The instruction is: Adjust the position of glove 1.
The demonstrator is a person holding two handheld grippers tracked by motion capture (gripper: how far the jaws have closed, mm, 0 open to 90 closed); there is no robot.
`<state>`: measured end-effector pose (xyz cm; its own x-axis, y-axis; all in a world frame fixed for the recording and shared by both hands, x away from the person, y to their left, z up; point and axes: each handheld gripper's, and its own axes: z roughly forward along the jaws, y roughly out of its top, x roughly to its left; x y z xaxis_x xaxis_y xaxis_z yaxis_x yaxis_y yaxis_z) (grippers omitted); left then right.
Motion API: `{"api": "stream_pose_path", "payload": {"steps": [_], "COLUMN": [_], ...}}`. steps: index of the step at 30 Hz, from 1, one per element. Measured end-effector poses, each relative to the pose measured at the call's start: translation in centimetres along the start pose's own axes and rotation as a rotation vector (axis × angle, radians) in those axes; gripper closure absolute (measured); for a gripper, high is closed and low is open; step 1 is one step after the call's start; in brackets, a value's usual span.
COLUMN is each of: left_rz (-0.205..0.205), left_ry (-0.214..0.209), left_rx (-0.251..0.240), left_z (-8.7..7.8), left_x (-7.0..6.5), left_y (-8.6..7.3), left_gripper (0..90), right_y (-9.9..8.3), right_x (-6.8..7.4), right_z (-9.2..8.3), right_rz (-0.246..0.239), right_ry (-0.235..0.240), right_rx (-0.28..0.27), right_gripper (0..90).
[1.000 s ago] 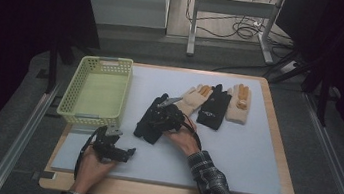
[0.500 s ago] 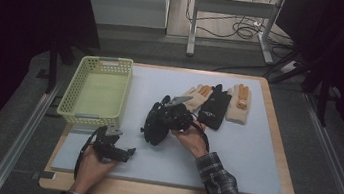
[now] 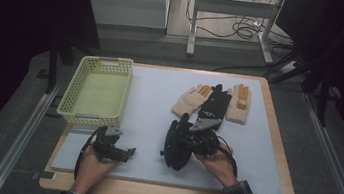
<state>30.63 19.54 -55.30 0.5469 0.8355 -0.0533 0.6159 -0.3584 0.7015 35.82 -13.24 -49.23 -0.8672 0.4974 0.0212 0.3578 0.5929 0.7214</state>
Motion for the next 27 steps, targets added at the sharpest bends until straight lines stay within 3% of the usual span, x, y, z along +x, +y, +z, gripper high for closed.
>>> {"api": "stream_pose_path", "payload": {"steps": [4,5,6,10,20,27], "left_rz": [0.001,0.001,0.001,0.001,0.001,0.001], "left_ry": [0.001,0.001,0.001,0.001,0.002,0.003], "left_rx": [0.001,0.000,0.000,0.000,-0.001,0.000], "left_z": [0.0,0.0,0.0,0.0,0.0,0.0], "left_x": [0.0,0.0,0.0,0.0,0.0,0.0], "left_y": [0.0,0.0,0.0,0.0,0.0,0.0], "left_gripper": [3.6,3.6,3.7,3.7,3.8,3.8], "right_y": [-1.5,-2.1,-2.6,-2.8,-2.7,-2.4], "right_x": [-0.3,-0.4,-0.5,-0.9,-1.6,-3.5], "right_z": [0.5,0.9,1.4,1.1,-0.4,-1.7], "right_rz": [-0.003,-0.003,-0.001,0.020,0.050,0.077], "right_ry": [0.001,0.000,-0.030,-0.036,-0.054,-0.100], "right_rx": [0.022,0.045,0.050,0.017,-0.021,-0.043], "right_gripper": [74.9,66.3,53.6,41.7,37.7,38.2]}}
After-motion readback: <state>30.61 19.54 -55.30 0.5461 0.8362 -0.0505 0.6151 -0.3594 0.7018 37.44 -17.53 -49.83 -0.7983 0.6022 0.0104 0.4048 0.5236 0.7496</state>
